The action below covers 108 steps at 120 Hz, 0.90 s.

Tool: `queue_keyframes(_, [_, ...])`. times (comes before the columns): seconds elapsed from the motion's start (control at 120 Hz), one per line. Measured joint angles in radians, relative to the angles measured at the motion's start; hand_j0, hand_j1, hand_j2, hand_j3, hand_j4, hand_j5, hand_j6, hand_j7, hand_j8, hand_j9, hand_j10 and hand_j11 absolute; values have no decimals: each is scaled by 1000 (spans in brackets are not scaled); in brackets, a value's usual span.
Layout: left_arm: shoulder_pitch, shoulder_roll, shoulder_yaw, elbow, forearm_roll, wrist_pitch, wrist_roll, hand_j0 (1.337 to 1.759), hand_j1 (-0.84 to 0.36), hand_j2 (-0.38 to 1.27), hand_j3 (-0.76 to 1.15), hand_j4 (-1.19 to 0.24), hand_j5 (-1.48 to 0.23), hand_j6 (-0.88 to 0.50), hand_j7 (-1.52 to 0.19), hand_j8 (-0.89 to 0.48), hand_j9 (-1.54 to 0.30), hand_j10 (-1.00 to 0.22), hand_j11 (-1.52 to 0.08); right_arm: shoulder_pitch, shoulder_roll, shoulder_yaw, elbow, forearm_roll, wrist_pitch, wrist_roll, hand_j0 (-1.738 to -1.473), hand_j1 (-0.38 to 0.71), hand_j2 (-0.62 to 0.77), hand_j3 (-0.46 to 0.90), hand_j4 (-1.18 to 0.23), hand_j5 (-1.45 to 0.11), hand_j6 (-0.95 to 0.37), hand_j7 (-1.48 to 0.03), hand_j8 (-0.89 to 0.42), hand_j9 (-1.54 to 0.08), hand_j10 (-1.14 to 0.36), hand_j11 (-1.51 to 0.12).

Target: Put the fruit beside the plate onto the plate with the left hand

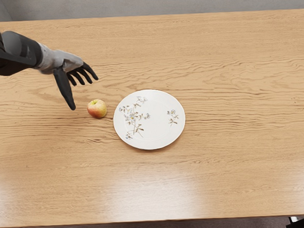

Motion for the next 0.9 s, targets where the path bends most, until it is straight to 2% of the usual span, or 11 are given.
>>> queue_keyframes(0.1, [-61,-30,77,-18,12,68,0,1658,52,50,0,-251,-323,-251,-323,-251,-323,-250,-323,0,0,0,0,0,0,0,-1658,-308,-7,0,-35,-45,-35,-45,-35,-45,-35,-45])
queue_keyframes(0.275, [-61,-71,154,-29,17,134,0,1658,52,51,0,-251,-323,-251,-323,-251,-323,-250,-323,1,0,0,0,0,0,0,-1658,-307,-7,0,-35,-45,-35,-45,-35,-45,-35,-45])
queue_keyframes(0.475, [-55,-91,172,-33,19,149,0,1658,52,51,0,-251,-323,-251,-323,-251,-323,-250,-323,1,0,-1,0,0,0,0,-1658,-307,-7,0,-35,-45,-35,-45,-35,-45,-35,-45])
queue_keyframes(0.9, [-54,-132,246,-30,20,296,0,1658,52,51,0,-251,-323,-251,-323,-251,-323,-250,-323,2,0,-1,0,0,0,1,-1658,-307,-7,0,-35,-45,-35,-45,-35,-45,-35,-45])
